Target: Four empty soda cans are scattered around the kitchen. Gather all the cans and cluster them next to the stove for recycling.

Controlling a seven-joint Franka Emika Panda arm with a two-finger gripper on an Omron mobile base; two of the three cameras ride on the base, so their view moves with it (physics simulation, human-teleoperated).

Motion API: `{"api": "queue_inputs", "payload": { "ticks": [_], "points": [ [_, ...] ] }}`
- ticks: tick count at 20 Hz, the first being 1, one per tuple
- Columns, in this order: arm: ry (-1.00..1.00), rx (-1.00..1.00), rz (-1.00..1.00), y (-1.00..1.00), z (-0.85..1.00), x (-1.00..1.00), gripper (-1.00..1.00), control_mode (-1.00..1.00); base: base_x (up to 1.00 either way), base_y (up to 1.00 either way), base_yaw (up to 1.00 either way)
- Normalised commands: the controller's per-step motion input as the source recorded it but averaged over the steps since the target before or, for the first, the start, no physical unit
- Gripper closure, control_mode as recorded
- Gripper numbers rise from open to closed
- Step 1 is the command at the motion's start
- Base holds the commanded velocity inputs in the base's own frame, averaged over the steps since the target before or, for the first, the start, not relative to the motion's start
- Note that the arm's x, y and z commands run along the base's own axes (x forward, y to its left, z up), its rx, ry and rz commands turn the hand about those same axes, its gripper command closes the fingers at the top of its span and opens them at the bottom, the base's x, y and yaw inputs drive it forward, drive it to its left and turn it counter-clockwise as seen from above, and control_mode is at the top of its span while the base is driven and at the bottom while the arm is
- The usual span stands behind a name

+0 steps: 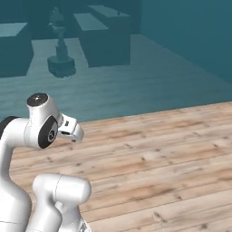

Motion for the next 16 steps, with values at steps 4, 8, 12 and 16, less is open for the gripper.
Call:
{"api": "queue_inputs", "payload": {
  "ticks": [4, 8, 12, 16],
  "points": [
    [0.00, 0.00, 0.00, 0.00, 0.00, 0.00, -1.00, 1.00, 0.00, 0.00, -0.50],
    [0.00, 0.00, 0.00, 0.00, 0.00, 0.00, -1.00, 1.00, 0.00, 0.00, -0.50],
    [0.00, 0.00, 0.00, 0.00, 0.00, 0.00, -1.00, 1.00, 0.00, 0.00, -0.49],
    [0.00, 0.00, 0.00, 0.00, 0.00, 0.00, -1.00, 1.00, 0.01, 0.00, -0.48]
  ]
}}
